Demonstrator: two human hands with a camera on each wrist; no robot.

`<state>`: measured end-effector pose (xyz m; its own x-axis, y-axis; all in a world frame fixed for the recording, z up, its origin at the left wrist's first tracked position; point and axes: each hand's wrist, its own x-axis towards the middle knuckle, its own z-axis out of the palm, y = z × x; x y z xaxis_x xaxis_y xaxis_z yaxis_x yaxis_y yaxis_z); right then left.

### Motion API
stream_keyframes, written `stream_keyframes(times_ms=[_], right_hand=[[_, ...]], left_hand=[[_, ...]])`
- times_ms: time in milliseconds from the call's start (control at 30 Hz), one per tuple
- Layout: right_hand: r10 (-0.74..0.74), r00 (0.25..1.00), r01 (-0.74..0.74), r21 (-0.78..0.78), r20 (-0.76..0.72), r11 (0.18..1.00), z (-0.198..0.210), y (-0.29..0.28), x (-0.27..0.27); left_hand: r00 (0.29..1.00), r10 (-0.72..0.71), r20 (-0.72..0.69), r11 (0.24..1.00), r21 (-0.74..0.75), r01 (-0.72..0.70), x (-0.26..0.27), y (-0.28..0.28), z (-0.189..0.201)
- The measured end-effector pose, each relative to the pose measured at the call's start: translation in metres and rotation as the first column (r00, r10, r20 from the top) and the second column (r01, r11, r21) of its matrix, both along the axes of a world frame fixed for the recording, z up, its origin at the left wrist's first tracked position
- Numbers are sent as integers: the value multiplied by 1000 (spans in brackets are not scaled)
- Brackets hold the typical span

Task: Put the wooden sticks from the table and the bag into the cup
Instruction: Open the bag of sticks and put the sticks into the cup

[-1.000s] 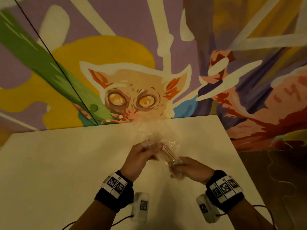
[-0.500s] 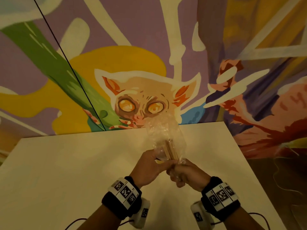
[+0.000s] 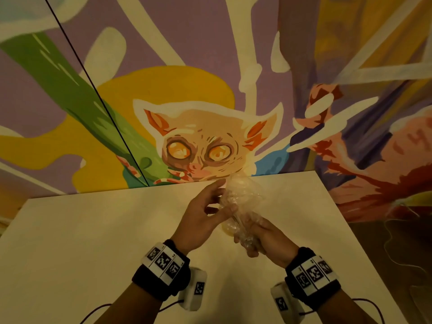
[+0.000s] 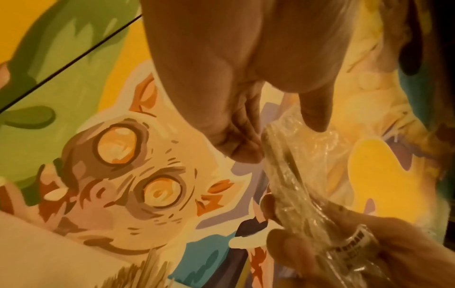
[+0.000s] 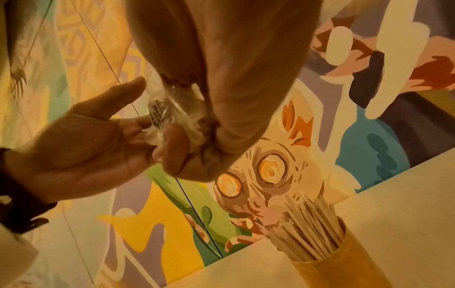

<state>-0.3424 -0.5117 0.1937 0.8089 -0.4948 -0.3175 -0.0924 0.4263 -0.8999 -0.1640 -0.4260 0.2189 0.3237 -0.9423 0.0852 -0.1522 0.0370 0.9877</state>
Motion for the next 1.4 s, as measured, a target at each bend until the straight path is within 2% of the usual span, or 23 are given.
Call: stream_keyframes(times_ms=[133, 333, 467, 533, 633, 733, 833, 900, 1033, 1200, 1400], right_hand=[[12, 999, -13, 10, 51, 1000, -3, 0, -3], [-64, 997, 58, 103, 51, 993, -6, 2, -1], [-128, 985, 109, 156, 117, 982, -11, 8, 9], [-142, 982, 124, 147, 122, 981, -12, 12, 14], [-136, 987, 131, 62, 90, 989, -10, 22, 18], [-144, 988, 145, -9, 58, 989, -8, 31, 22], [-160, 987, 154, -135, -31, 979, -11, 38, 26], [-193, 979, 176, -199, -72, 964, -18, 41, 25], [-204, 973, 165, -290, -110, 943, -31, 44, 23], [-215, 942, 113, -361, -256, 926, -26, 43, 20], [-226, 924, 23, -542, -310, 840, -31, 18, 12]], left_hand=[[999, 22, 45, 1000, 6, -22, -1, 0, -3], [996, -3, 84, 1000, 10, 2, -5, 13, -21], [998, -50, 39, 999, 16, 50, -7, 23, -30], [993, -41, 114, 999, 27, 38, -8, 28, -35], [933, -44, 358, 999, 9, 44, -2, 33, -42], [897, -22, 442, 999, 40, 5, 8, 37, -42], [930, 80, 359, 994, 39, -100, 17, 46, -37], [970, 83, 230, 997, -19, -80, 22, 52, -30], [996, -54, 69, 998, 15, 53, 29, 52, -19], [980, -199, -4, 975, 98, 198, 33, 40, -18], [942, -294, -164, 923, 206, 324, 27, 15, -17]])
